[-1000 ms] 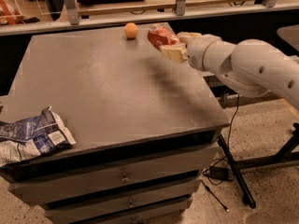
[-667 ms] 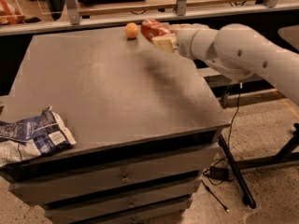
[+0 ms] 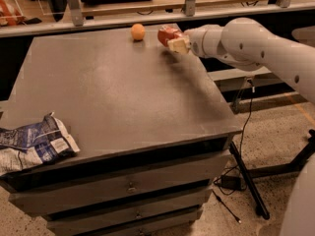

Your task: Move coke can near orange

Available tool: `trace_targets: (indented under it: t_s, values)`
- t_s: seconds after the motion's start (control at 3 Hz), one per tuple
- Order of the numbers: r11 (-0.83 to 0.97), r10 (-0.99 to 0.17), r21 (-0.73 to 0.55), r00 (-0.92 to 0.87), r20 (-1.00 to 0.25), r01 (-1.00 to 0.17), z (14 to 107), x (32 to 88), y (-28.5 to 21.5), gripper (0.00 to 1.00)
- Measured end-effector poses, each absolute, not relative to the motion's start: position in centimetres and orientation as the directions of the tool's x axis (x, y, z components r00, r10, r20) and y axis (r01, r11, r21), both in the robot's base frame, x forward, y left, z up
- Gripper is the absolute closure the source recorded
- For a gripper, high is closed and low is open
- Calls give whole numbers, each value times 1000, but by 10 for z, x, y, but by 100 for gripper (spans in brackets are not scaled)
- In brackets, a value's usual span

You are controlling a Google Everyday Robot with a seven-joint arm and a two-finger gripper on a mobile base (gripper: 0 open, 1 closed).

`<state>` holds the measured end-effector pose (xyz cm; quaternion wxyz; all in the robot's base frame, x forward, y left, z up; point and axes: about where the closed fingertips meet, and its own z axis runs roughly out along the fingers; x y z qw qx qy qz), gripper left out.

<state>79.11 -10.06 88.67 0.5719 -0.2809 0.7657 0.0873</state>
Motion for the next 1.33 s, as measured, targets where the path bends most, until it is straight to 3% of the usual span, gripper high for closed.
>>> trace_targets:
  t_s: [0.67,1.33]
  values:
    - [865,-352,-216,-239,-905,-453,836,832,-159,100]
    - [863,-360,-229,-230,-904,-451,835,840,-157,100]
